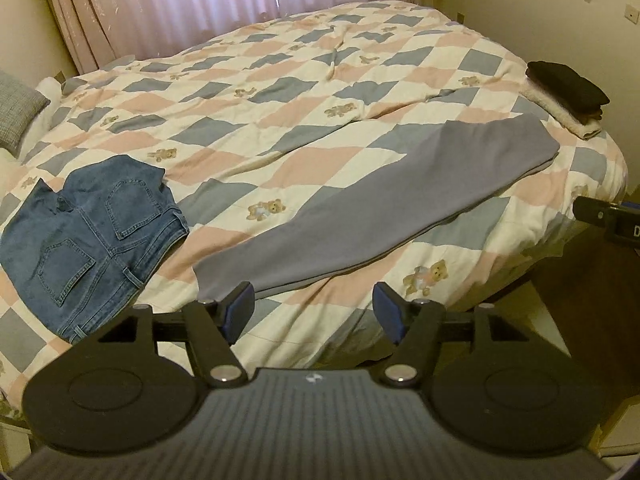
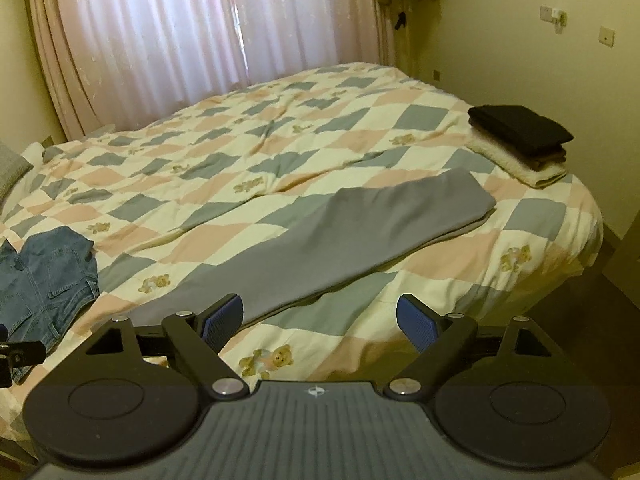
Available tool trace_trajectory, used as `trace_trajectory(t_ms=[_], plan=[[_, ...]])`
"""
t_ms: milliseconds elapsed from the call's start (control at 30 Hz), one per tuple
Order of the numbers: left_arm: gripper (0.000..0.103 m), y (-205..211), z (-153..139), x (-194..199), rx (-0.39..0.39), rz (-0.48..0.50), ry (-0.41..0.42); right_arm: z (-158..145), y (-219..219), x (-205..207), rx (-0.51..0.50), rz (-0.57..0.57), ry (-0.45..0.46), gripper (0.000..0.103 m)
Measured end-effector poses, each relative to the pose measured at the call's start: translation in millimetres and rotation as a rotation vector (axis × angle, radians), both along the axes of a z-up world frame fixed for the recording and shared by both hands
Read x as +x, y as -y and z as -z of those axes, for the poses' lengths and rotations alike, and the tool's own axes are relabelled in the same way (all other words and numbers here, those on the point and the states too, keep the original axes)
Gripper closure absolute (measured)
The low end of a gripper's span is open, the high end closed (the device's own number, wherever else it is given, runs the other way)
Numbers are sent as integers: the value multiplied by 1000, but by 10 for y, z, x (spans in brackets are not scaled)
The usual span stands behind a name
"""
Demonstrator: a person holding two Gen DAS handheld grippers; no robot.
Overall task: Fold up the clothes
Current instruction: 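Open both grippers and lay the folded sweatshirt strip on the quilt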
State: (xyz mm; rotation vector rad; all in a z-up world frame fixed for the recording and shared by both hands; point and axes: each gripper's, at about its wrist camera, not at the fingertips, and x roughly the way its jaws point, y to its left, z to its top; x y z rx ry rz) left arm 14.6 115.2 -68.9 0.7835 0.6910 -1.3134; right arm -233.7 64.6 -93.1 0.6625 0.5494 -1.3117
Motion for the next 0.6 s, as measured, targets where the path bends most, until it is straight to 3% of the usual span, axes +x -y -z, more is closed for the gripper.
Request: trace_trajectory(t_ms=[167, 267, 467, 600], plan=[[41, 36, 142, 170, 13, 42, -21, 96, 23, 181, -22, -17, -66, 17], [41, -27, 304, 449, 1, 99, -28, 257, 4, 489, -76, -100, -162, 17], [43, -78, 686, 1282, 18, 197, 10, 886, -193, 1687, -201, -479, -394, 27], [43, 42, 916, 1869, 26, 272, 14, 1431, -349, 2662, -275, -769, -451, 31]])
